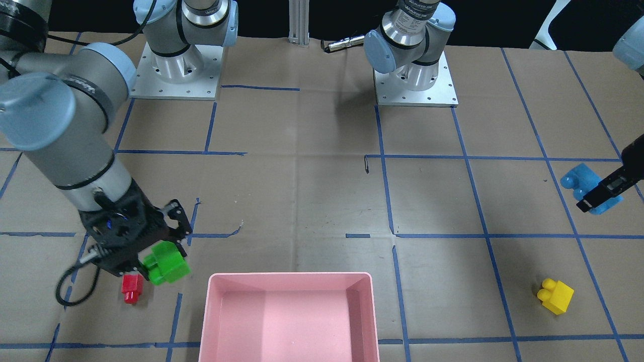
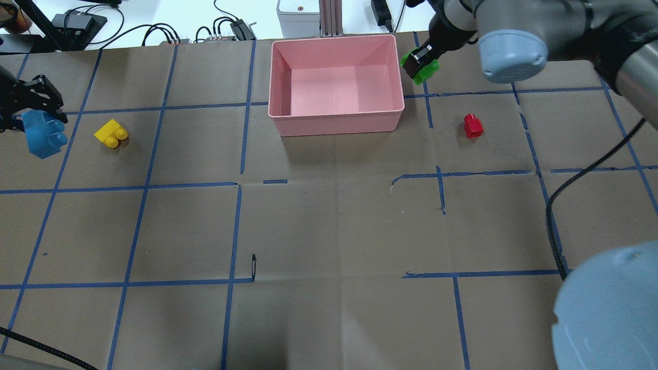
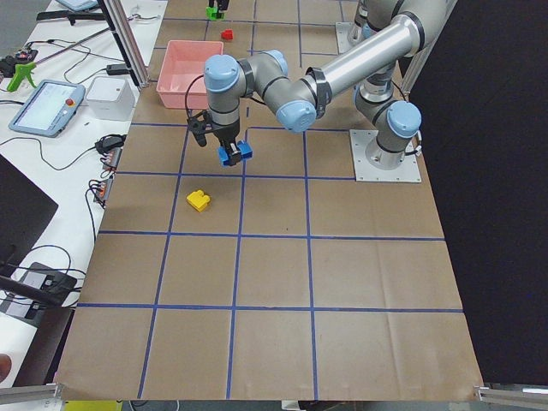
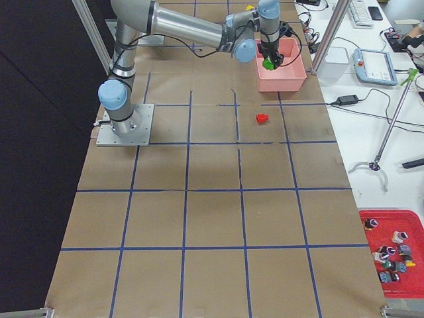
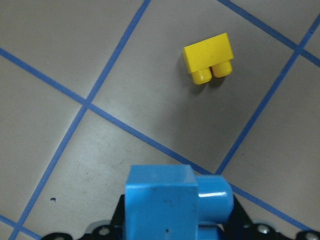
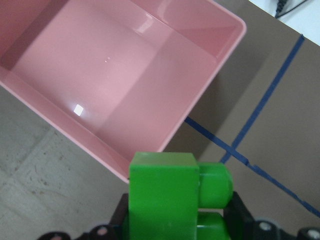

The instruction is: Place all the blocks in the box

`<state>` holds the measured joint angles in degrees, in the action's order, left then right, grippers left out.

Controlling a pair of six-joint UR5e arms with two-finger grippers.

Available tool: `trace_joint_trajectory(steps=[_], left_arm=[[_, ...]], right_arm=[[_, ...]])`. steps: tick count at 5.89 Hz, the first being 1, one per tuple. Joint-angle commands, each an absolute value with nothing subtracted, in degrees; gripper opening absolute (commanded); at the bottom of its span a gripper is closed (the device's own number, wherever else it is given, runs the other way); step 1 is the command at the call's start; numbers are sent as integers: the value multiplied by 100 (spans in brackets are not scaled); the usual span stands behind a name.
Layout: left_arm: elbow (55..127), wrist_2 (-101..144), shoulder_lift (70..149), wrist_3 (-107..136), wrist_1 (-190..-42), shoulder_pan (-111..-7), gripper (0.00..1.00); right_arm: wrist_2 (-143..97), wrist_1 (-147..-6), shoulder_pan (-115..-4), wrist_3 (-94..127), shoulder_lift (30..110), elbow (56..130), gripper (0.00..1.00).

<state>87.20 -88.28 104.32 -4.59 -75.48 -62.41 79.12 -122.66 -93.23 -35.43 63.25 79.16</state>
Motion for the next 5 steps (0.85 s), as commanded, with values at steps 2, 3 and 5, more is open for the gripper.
trace_joint_trajectory(steps=[2,3,5], left_arm=[[7503,-8842,11430,-466,-7602,-7756,1],[6966,-8824,11913,-440,-7603,-8074,1],[6087,-8710,12644,-239,-7716,-8751,1]], right_arm=[[7893,-12208,-9659,-3489,5485,6900,15],[7814,-12269,-9659,-3541,5476,6830,44],[7019,-12953,-9624,-3551,5597,6942,100]])
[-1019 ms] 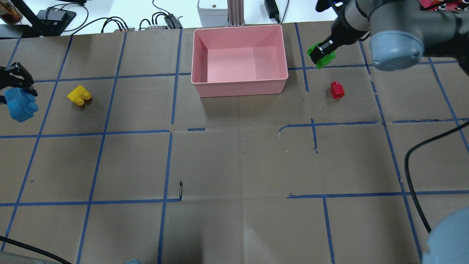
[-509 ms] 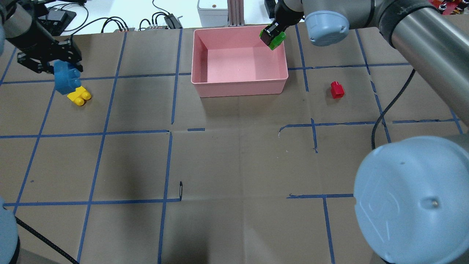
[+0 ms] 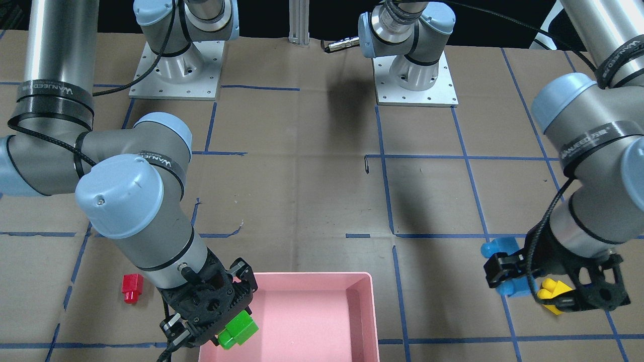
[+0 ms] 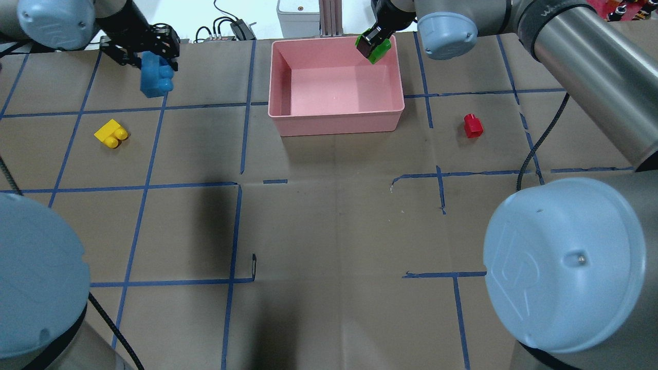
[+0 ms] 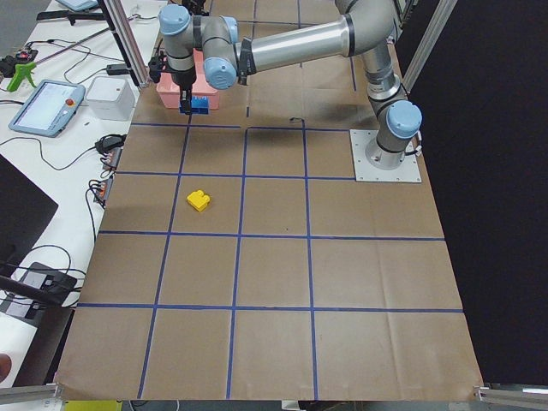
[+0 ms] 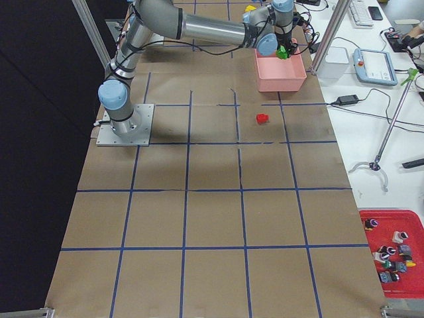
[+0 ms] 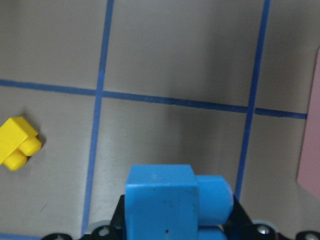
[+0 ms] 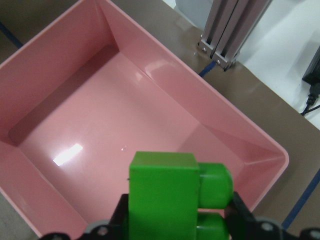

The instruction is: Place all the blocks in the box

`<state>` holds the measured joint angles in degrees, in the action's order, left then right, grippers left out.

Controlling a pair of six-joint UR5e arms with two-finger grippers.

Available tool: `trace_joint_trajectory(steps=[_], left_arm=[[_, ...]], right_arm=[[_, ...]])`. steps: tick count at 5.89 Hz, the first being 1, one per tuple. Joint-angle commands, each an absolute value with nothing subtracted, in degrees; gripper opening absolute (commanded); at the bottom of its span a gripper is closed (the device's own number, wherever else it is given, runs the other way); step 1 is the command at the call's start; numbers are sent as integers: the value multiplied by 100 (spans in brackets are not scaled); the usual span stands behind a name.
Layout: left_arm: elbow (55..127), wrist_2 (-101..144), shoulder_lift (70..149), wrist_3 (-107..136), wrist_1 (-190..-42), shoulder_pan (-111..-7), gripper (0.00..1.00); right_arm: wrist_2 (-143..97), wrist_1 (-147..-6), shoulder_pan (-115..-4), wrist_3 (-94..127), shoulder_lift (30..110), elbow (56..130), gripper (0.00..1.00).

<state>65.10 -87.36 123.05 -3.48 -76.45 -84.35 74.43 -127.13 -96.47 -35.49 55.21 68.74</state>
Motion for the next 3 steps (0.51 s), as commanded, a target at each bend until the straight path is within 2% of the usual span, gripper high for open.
trace_joint_trajectory(steps=[1,3], left_arm=[[5699,-8710,12900,67,-7769,-8989,1],[5450,-8623,13069,576,-7770,-9419,1]], right_arm=[[7101,-12920,-9572,-3533,5712,6969,100],[7467,-12624,-9266,-3489,6105,7231,100]])
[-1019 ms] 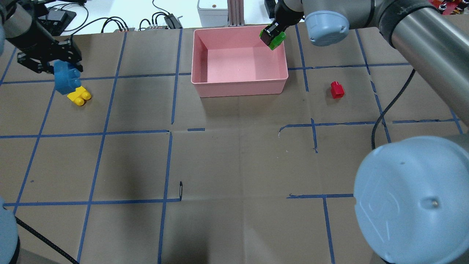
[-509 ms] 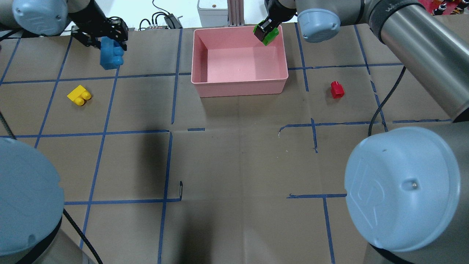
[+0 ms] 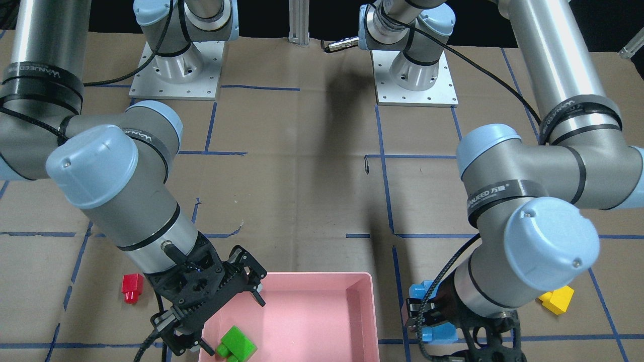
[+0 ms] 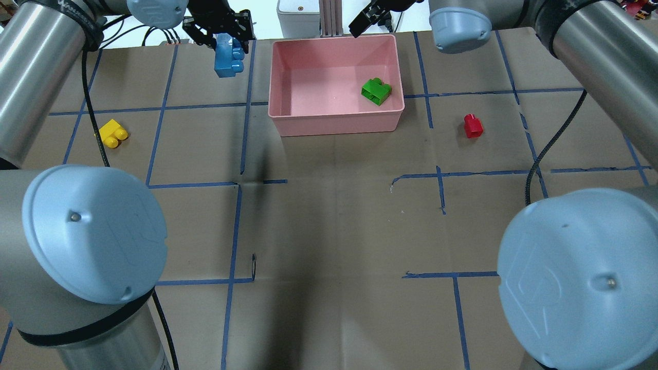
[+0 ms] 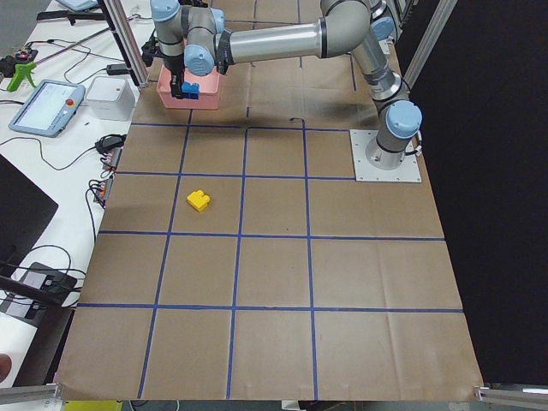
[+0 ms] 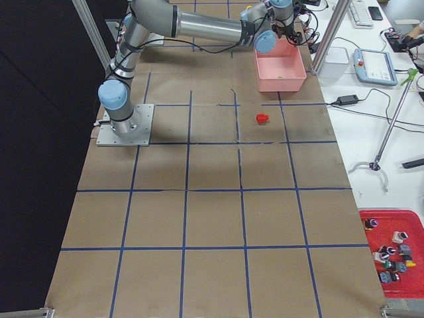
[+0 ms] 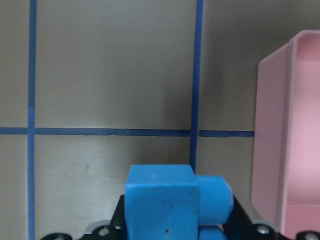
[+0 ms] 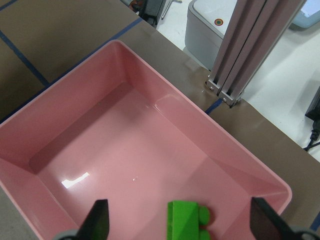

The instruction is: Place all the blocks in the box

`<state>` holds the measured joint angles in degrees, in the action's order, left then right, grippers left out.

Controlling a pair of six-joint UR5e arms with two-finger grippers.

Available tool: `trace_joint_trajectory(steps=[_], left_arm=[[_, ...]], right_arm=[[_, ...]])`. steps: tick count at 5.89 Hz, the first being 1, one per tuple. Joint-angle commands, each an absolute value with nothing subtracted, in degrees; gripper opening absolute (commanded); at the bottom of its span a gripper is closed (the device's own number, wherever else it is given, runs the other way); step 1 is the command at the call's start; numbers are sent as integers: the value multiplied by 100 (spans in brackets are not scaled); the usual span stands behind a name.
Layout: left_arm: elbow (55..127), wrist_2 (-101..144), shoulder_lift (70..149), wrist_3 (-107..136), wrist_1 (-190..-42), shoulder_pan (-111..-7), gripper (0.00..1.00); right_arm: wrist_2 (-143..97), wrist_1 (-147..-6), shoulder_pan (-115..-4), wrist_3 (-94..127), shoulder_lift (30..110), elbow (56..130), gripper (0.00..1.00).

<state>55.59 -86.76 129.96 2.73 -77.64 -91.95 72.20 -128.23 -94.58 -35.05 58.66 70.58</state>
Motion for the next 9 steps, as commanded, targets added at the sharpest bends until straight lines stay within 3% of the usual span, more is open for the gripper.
trace_joint_trajectory(steps=[1,3,4,5,6,9], left_arm=[[5441,-8622,13148,1059,-7700,-9831,1],[5440,-8701,13638,1510,-7114,-10168,4],[5467,-8875,13841,1503,-6571,-10204,35],[5458,-8990,13886,1486,-6391,-10204,84],[5441,-8965,13756,1485,-6442,-10195,99],[5677,-9044,12442,1215,-7902,-9594,100]], right_arm=[[7862,-12343,-8890,-3463,6587,7842,100],[7919,-13124,-7951,-3437,7520,9755,100],[7945,-13940,-7623,-3437,7506,10452,100],[7945,-14418,-7533,-3437,7358,10668,99],[7945,-14901,-7497,-3445,7130,10748,98],[8059,-15583,-7497,-3297,6453,10845,99]])
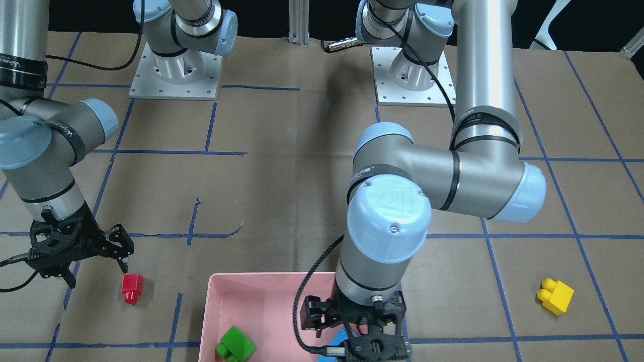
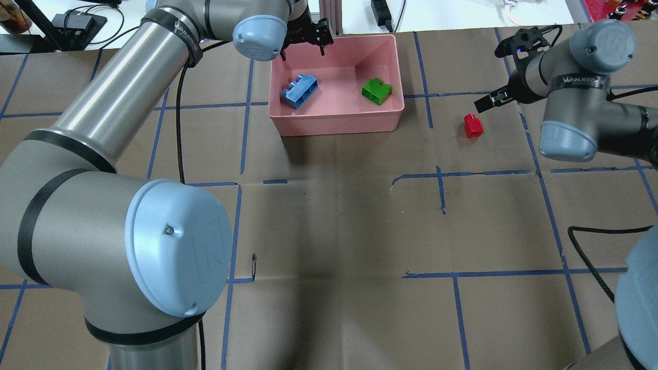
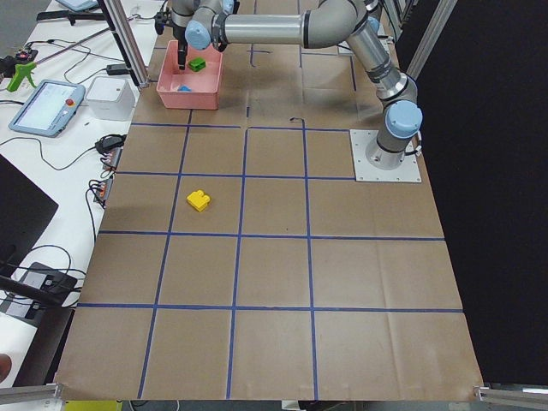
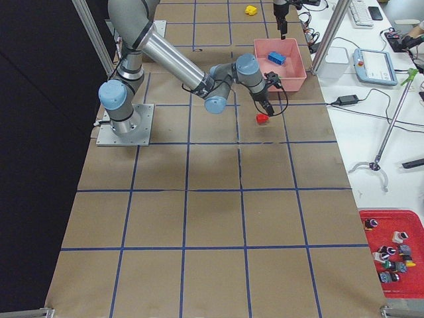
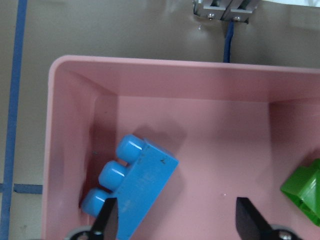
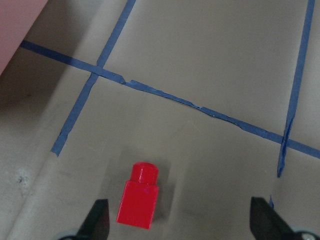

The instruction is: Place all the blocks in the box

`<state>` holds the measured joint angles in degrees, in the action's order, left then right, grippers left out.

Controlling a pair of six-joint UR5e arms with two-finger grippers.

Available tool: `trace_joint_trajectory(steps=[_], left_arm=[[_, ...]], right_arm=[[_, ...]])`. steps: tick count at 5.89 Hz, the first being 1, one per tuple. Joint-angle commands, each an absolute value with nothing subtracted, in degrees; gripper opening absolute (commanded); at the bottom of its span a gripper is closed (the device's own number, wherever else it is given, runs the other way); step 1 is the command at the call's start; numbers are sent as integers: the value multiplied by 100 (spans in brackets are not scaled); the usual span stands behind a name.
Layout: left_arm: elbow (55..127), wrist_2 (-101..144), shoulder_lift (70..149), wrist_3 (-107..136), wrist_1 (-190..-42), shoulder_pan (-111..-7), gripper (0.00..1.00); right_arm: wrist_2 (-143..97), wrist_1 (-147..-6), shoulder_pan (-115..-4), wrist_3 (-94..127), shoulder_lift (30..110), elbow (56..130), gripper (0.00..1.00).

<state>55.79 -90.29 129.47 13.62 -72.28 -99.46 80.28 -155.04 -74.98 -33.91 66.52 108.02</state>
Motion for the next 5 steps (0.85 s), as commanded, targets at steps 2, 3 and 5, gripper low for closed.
trace_joint_trajectory(steps=[2,3,5], left_arm=[[6709,-9044,11614,419,-7937,-8679,99],[7228,-9035,11254,-39,-7867,-8022,99],[7391,-8983,11284,-1815,-7884,-6809,99]], right_arm=[[8007,-15600,-7523,-3199,6162,10811,95],[8033,-15792,-7558,-3199,6126,10837,95],[8042,-15907,-7672,-2946,6021,10837,95]])
